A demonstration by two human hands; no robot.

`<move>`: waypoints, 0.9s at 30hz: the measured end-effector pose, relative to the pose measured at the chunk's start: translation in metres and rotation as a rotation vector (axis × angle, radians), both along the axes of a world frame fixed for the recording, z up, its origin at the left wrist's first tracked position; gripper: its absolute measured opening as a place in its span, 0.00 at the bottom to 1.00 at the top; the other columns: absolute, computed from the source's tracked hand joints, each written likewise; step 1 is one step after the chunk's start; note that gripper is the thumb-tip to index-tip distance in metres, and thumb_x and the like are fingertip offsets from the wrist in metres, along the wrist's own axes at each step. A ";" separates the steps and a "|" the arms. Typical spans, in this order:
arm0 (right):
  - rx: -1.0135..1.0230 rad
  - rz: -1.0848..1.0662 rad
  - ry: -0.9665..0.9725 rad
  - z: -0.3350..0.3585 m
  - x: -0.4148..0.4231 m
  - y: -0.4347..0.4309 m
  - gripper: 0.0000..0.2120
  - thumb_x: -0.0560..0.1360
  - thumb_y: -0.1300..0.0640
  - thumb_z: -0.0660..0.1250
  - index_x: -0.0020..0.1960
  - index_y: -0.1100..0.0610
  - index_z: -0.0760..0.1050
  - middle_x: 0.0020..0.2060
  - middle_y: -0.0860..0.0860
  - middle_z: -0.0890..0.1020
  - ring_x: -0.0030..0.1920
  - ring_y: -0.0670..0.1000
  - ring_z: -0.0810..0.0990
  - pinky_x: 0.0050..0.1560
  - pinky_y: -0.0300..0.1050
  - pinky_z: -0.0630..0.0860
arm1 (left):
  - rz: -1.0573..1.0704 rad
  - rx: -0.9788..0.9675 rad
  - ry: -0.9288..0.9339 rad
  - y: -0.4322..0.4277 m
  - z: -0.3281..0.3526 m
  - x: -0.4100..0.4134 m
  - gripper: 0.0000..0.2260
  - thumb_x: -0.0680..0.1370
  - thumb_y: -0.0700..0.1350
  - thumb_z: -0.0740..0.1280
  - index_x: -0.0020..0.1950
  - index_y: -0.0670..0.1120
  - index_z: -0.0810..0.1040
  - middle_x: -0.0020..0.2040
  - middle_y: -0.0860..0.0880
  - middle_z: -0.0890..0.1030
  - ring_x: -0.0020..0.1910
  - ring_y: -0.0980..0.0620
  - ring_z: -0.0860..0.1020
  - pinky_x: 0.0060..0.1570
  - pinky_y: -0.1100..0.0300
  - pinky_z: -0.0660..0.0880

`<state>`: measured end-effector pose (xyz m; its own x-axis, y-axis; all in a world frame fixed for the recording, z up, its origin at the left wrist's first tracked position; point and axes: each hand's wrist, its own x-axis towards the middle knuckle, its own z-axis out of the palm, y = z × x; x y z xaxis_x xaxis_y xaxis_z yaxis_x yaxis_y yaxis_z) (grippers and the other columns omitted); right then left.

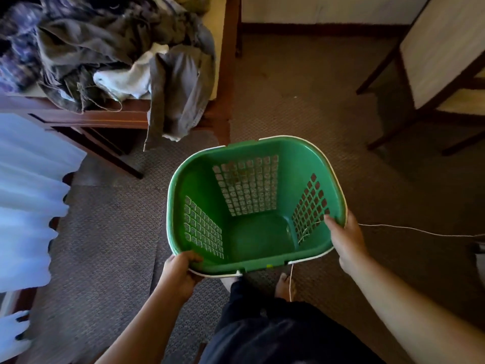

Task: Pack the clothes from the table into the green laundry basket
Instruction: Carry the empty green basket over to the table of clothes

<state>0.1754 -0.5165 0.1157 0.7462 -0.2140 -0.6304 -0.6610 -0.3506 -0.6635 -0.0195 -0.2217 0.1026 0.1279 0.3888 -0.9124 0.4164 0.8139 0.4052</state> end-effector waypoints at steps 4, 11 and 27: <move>0.303 -0.237 0.195 0.024 -0.012 -0.017 0.26 0.75 0.54 0.74 0.67 0.42 0.67 0.62 0.51 0.76 0.60 0.58 0.78 0.53 0.70 0.79 | 0.009 0.039 -0.060 -0.057 0.030 0.036 0.11 0.72 0.24 0.62 0.48 0.39 0.71 0.38 0.39 0.73 0.36 0.41 0.77 0.43 0.42 0.80; 0.643 -0.392 0.399 0.052 -0.004 -0.019 0.15 0.74 0.61 0.72 0.58 0.60 0.72 0.60 0.60 0.76 0.55 0.63 0.78 0.47 0.61 0.82 | -0.179 0.056 -0.201 -0.131 0.077 0.090 0.16 0.74 0.26 0.66 0.59 0.39 0.71 0.39 0.39 0.80 0.31 0.44 0.84 0.33 0.47 0.83; 0.681 -0.579 0.175 0.077 0.156 -0.027 0.16 0.74 0.71 0.64 0.59 0.60 0.72 0.54 0.65 0.75 0.56 0.67 0.79 0.60 0.65 0.77 | -0.419 -0.045 -0.202 -0.082 0.104 0.267 0.17 0.75 0.29 0.67 0.63 0.38 0.72 0.42 0.36 0.84 0.40 0.37 0.85 0.42 0.38 0.83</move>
